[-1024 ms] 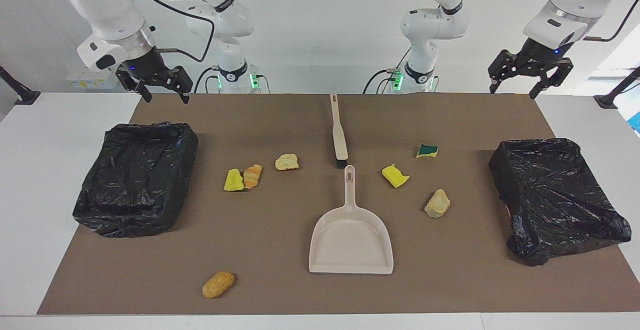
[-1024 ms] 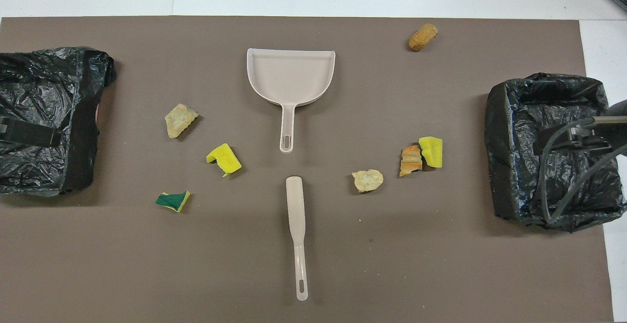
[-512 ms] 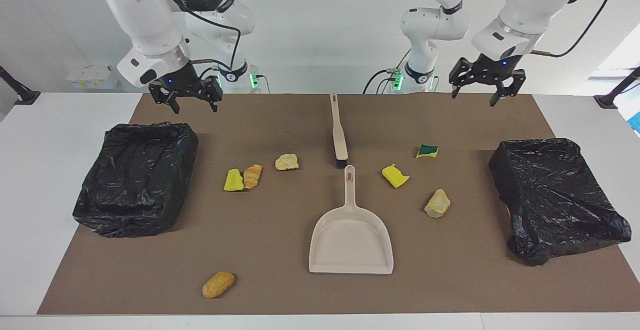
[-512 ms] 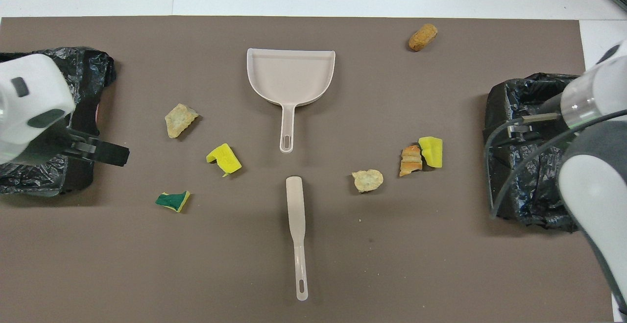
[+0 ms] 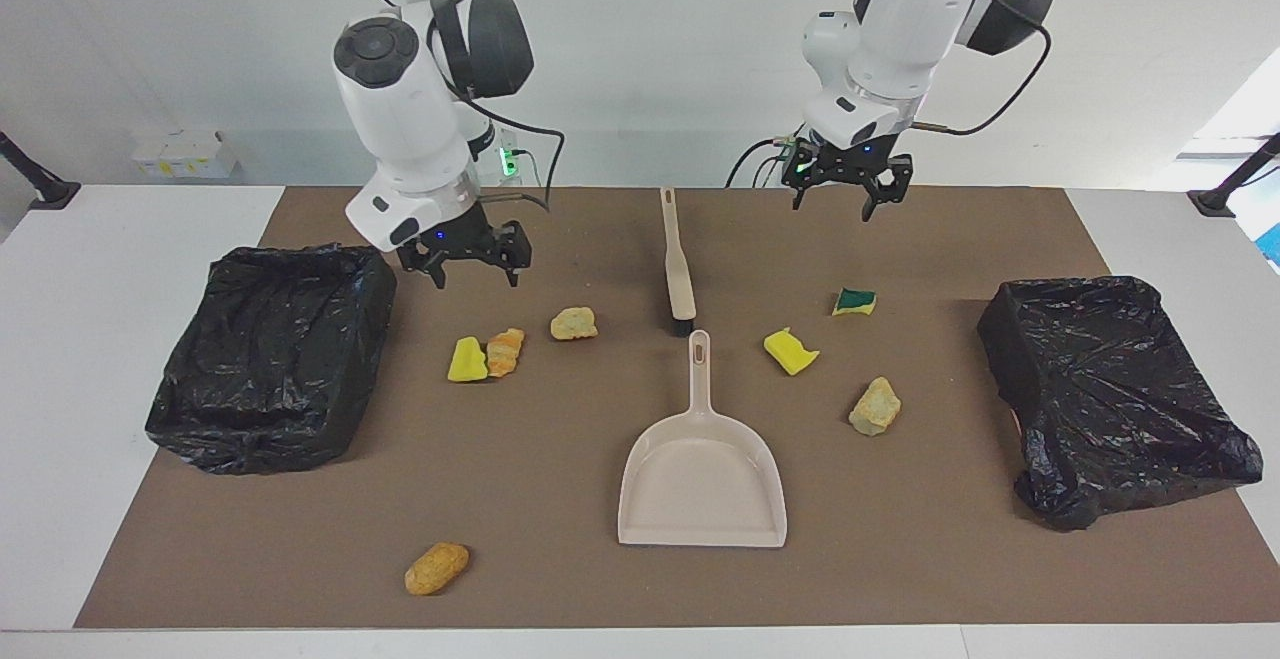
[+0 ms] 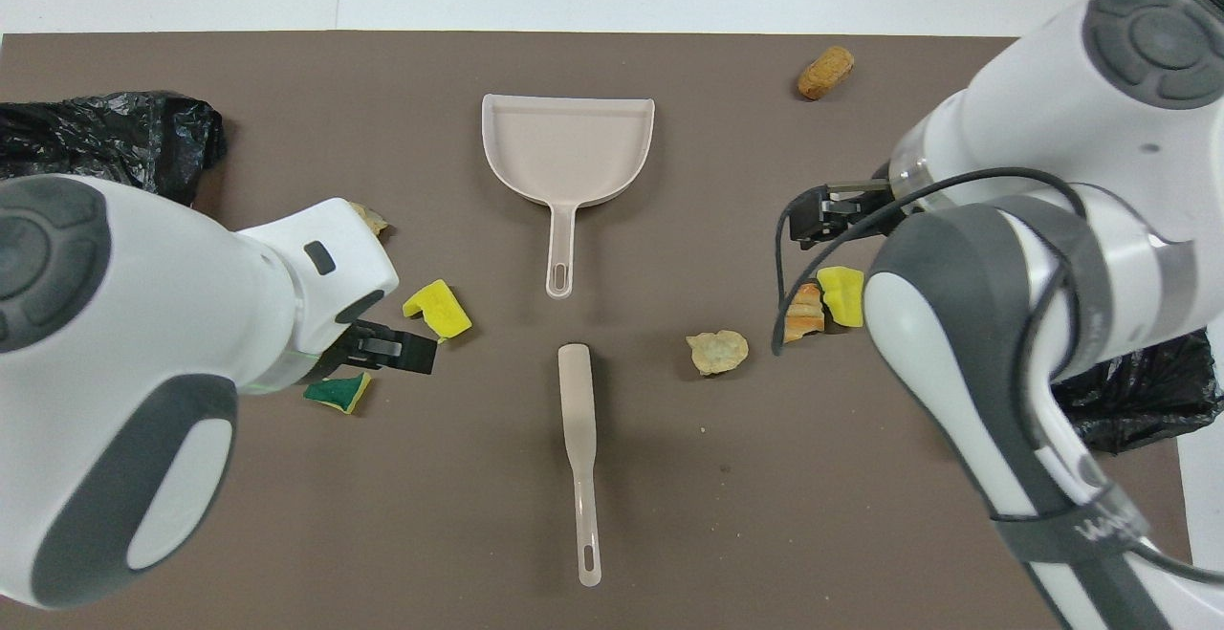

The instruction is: Sweep and dump trash in bin

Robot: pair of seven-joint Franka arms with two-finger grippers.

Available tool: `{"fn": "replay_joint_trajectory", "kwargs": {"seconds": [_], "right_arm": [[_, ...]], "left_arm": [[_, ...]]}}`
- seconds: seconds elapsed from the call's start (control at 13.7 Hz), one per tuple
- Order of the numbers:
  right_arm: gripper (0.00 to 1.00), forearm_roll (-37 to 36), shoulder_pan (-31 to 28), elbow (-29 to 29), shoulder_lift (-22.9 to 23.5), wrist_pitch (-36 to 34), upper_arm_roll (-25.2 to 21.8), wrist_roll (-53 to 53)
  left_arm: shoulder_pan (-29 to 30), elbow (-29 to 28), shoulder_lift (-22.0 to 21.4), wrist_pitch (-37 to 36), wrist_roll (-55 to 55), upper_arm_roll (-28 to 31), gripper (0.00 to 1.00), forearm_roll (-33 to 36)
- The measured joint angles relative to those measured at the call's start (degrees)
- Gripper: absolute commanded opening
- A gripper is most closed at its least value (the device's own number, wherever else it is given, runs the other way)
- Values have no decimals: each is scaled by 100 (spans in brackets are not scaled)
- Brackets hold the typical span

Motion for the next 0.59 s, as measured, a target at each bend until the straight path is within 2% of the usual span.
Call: {"fn": "replay_joint_trajectory", "kwargs": {"seconds": [0.29,0.59], "right_arm": [[100,208,475,269,725,914,101,850],[100,296,749,756,1425,1623,250,1344]], "left_arm": [[-539,-596,-346,224,-202,-4,100,0],[-1000,-903,-421,418,-735,-4,100,0]]}}
